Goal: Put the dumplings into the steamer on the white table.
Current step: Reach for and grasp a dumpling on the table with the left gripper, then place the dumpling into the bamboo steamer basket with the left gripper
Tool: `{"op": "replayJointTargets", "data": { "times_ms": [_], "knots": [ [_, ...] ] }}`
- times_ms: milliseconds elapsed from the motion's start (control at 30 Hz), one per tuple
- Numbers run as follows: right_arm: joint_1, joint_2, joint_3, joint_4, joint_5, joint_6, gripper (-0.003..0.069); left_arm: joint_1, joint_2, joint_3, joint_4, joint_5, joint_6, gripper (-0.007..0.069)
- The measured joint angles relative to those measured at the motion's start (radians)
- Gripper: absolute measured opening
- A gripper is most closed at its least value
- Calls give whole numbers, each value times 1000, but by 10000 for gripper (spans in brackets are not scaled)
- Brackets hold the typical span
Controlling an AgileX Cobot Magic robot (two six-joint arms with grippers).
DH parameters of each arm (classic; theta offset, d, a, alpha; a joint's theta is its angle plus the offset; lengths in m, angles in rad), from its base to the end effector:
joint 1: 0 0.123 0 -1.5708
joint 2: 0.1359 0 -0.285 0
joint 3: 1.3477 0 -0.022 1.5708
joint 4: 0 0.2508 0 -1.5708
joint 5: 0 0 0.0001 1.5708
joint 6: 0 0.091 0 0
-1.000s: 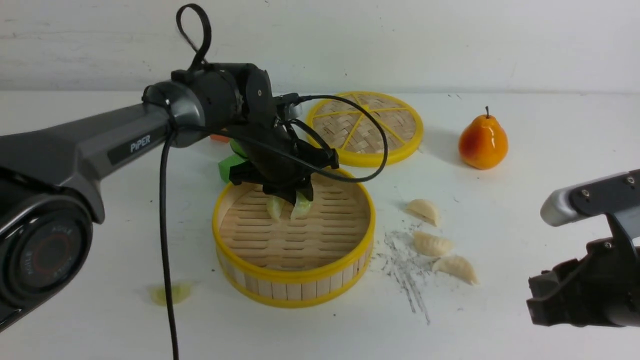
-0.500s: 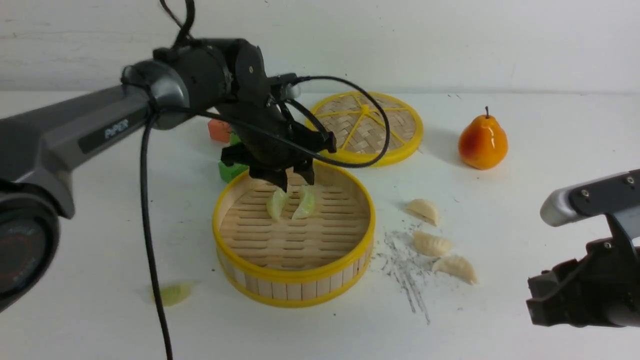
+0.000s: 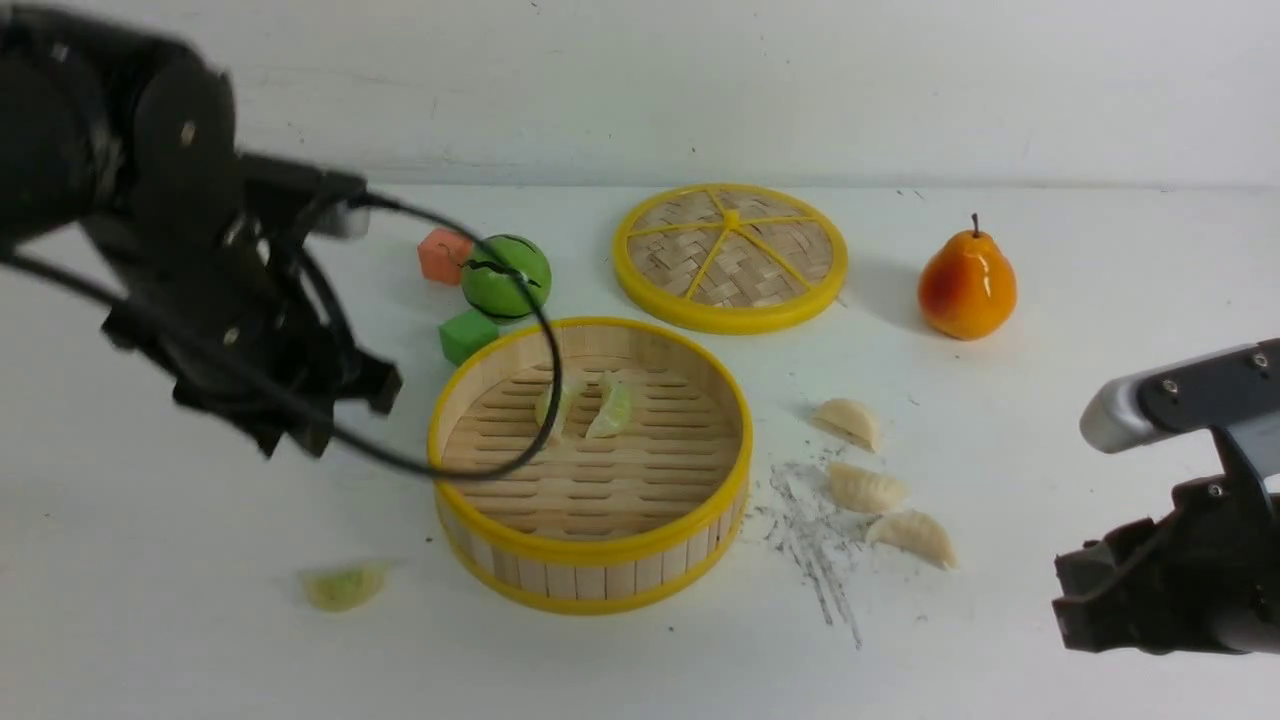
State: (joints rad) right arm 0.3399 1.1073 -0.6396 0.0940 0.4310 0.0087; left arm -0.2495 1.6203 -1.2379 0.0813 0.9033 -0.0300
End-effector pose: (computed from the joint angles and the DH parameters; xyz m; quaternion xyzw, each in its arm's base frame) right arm 0.1986 0.0740 0.2542 -0.1210 0.9204 0.0977 0.3587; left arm 0.3231 -0.0763 0.2666 0.1263 0.9739 0.0099 0.1881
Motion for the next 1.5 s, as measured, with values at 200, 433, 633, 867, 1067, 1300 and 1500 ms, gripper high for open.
{"op": "replayJointTargets", "data": {
  "times_ms": [200, 433, 633, 867, 1067, 1300, 1500],
  "knots": [
    [0, 0, 0, 8, 0, 0, 165, 7, 18, 184, -74, -226, 198, 335],
    [0, 0, 0, 10, 0, 0, 167, -14, 100, 189, -103, -278, 425, 371],
    [0, 0, 0, 10, 1, 0, 167, -14, 167, 190, -98, -291, 487, 358],
    [0, 0, 0, 10, 1, 0, 171, -14, 184, 189, -93, -293, 300, 165],
    [0, 0, 0, 10, 0, 0, 178, -14, 186, 117, -81, -209, 44, 168],
    [0, 0, 0, 10, -3, 0, 178, -14, 167, -129, -235, -63, -29, 168],
    [0, 0, 0, 10, -7, 0, 180, -14, 222, -306, -407, -144, -41, 168]
  ]
}}
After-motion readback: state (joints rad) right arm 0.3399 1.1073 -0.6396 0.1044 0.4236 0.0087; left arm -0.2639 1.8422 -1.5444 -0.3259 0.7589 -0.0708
